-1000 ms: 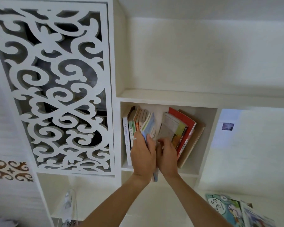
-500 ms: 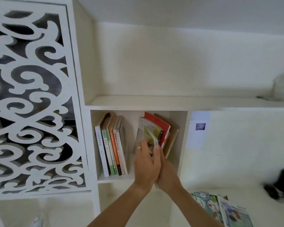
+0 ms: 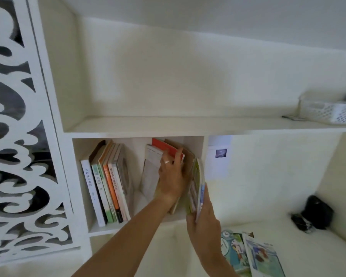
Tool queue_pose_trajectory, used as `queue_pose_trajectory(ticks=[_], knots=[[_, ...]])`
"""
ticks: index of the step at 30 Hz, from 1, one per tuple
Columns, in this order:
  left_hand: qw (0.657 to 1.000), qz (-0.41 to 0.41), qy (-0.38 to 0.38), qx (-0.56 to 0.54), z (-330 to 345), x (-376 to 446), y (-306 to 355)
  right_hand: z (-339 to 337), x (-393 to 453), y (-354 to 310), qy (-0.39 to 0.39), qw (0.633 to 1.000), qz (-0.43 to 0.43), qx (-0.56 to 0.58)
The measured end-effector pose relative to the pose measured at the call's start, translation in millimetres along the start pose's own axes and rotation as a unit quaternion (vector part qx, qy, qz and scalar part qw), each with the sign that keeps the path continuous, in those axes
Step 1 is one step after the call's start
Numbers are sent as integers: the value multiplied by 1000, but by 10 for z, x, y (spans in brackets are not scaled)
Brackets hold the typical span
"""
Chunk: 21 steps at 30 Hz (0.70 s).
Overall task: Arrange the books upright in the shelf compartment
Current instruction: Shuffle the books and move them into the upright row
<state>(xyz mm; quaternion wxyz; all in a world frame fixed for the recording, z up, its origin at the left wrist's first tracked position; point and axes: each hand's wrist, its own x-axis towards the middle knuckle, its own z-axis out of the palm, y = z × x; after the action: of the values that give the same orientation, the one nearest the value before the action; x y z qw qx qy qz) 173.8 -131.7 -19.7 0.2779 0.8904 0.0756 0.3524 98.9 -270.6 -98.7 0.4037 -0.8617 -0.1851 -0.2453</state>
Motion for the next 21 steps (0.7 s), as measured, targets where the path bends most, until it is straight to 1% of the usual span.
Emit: queue_pose_trajectory(ticks=[2, 3, 5, 8, 9, 11, 13, 14, 17, 19, 21], knots=[[995, -5, -57, 84, 174, 13, -42, 5, 2, 64, -9, 1000, -11, -19], [991, -10, -69, 111, 232, 20, -67, 12, 10, 80, -15, 999, -15, -25], [989, -15, -60, 133, 316, 41, -125, 37, 38, 98, -29, 999, -12, -34], [993, -10, -40, 112, 339, 52, -144, 108, 85, 115, -52, 998, 4, -18], [996, -10, -22, 90, 331, 36, -133, 132, 103, 114, -59, 998, 10, -16], [998, -22, 48, 27, 295, -7, -141, 203, 143, 122, -66, 997, 18, -20], [992, -32, 120, -33, 235, -50, -202, 309, 198, 118, -67, 997, 36, -13], [988, -34, 145, -49, 191, -78, -246, 376, 229, 101, -68, 996, 50, -7], [976, -54, 201, -65, -2, -147, -371, 620, 373, 20, -69, 994, 78, 12], [969, -88, 219, -73, -141, -202, -443, 778, 495, -25, -73, 994, 79, 10], [964, -122, 233, -31, -273, -256, -538, 907, 624, -32, -57, 994, 96, 6]])
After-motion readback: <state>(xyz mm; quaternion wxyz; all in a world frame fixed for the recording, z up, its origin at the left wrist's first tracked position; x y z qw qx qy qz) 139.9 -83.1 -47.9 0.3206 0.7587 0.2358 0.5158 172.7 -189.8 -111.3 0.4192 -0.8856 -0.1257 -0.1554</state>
